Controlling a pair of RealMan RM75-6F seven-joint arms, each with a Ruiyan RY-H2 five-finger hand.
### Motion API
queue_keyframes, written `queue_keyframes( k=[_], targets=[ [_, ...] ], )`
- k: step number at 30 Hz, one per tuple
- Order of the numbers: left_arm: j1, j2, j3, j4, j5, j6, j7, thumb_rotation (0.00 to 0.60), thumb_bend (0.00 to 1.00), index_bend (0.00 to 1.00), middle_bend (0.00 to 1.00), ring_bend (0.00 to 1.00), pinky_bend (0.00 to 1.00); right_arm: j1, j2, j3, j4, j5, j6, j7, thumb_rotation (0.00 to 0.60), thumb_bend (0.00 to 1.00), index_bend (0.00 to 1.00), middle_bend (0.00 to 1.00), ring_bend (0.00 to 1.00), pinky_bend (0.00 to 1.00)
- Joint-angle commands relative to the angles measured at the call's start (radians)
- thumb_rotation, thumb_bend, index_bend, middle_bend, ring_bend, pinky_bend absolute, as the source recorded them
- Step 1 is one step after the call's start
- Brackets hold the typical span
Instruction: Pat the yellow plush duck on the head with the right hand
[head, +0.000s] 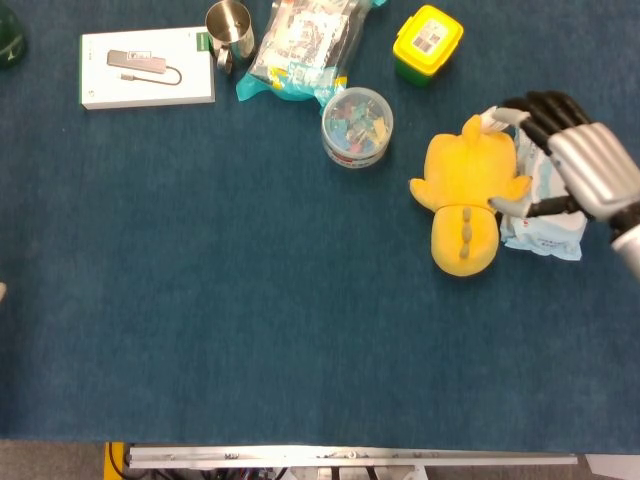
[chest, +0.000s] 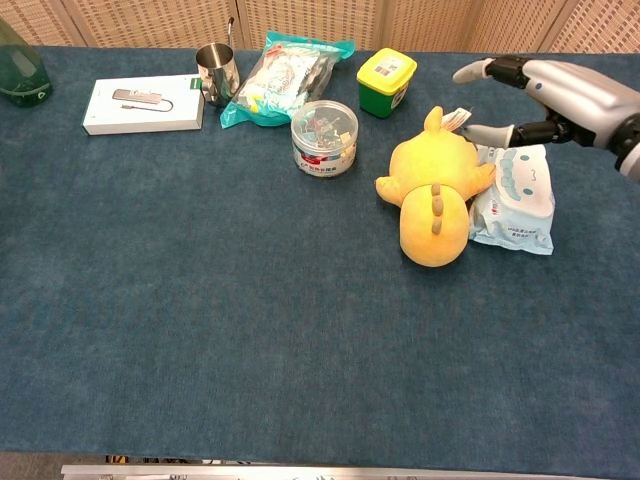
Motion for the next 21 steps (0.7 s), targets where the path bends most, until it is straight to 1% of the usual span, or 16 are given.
queue_keyframes(
  k=[1, 5, 12, 21],
  targets=[
    [-0.001, 0.000, -0.001, -0.001, -0.002, -0.002, 0.001, 0.589, 0.14, 0.11, 0.15, 0.15, 0.05, 0.031, -0.040, 0.009, 0.043, 0.013, -0.023, 0.005, 0.060, 0.00, 0.15, 0.09, 0.00, 0.00],
    [-0.003, 0.000, -0.001, -0.004, -0.006, -0.011, 0.005, 0.590, 0.14, 0.11, 0.15, 0.15, 0.05, 0.065, -0.083, 0.014, 0.090, 0.021, -0.046, 0.013, 0.033, 0.00, 0.13, 0.09, 0.00, 0.00],
    [-0.004, 0.001, -0.002, -0.009, -0.006, -0.015, 0.004, 0.586, 0.14, 0.11, 0.15, 0.15, 0.05, 0.120, -0.153, 0.011, 0.165, 0.030, -0.095, 0.035, 0.033, 0.00, 0.10, 0.08, 0.00, 0.00],
    [0.005, 0.005, -0.001, -0.007, -0.007, -0.006, -0.013, 0.589, 0.14, 0.11, 0.15, 0.15, 0.05, 0.173, -0.257, 0.008, 0.272, 0.036, -0.117, 0.042, 0.030, 0.00, 0.08, 0.07, 0.00, 0.00]
  ],
)
